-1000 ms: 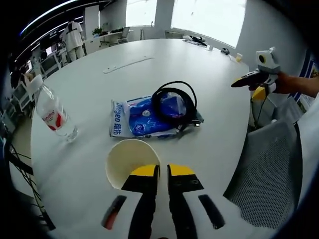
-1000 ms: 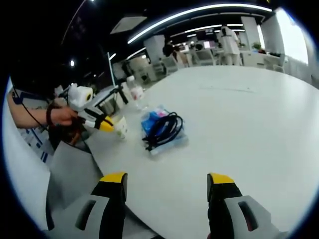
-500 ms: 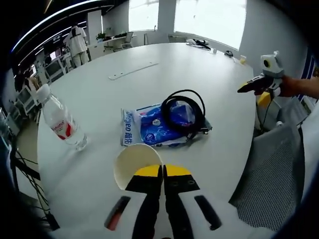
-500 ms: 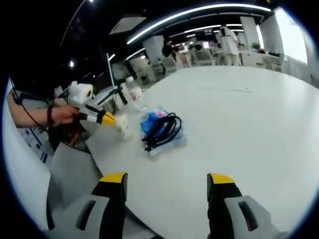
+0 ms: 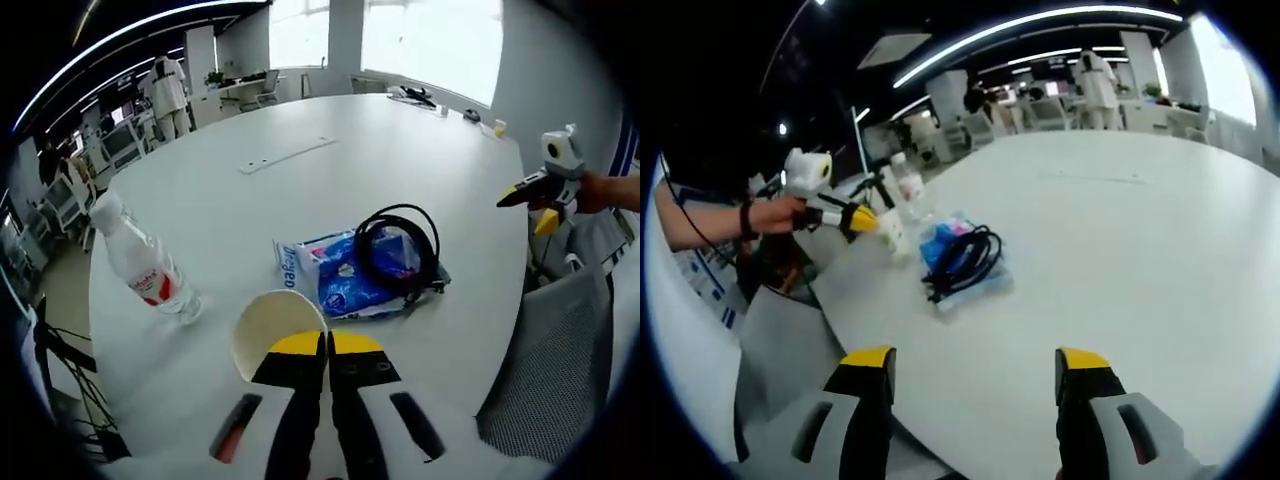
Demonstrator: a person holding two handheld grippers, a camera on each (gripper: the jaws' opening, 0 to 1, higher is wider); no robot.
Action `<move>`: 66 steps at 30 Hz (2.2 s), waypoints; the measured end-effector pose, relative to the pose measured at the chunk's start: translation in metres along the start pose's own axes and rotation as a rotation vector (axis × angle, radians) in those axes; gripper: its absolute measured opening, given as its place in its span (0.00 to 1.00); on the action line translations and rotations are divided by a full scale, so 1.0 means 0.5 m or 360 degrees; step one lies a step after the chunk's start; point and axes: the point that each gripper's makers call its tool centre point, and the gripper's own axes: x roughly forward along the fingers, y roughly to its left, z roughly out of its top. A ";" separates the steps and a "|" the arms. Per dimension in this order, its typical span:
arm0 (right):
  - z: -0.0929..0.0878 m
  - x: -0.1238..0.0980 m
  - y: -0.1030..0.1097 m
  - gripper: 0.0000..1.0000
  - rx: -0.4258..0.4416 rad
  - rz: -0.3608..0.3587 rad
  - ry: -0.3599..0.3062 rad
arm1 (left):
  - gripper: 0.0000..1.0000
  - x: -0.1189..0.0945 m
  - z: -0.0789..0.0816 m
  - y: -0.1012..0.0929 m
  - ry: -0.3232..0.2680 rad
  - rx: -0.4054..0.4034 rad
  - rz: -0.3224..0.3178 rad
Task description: Arrange the tabletop items into an orderly group along one side of the table until the central work area is clear of visible clutter.
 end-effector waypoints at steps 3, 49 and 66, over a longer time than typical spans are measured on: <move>0.000 0.001 -0.001 0.65 -0.0001 0.0001 0.0004 | 0.00 0.002 0.010 0.011 -0.0006 0.0003 0.0014; -0.017 0.002 -0.034 0.65 0.0101 -0.0047 0.0007 | 0.00 0.138 0.085 0.142 0.0122 0.0172 0.0189; -0.015 0.003 -0.048 0.65 0.0103 -0.0057 0.0032 | 0.01 0.145 0.101 0.168 0.0067 0.0134 0.0219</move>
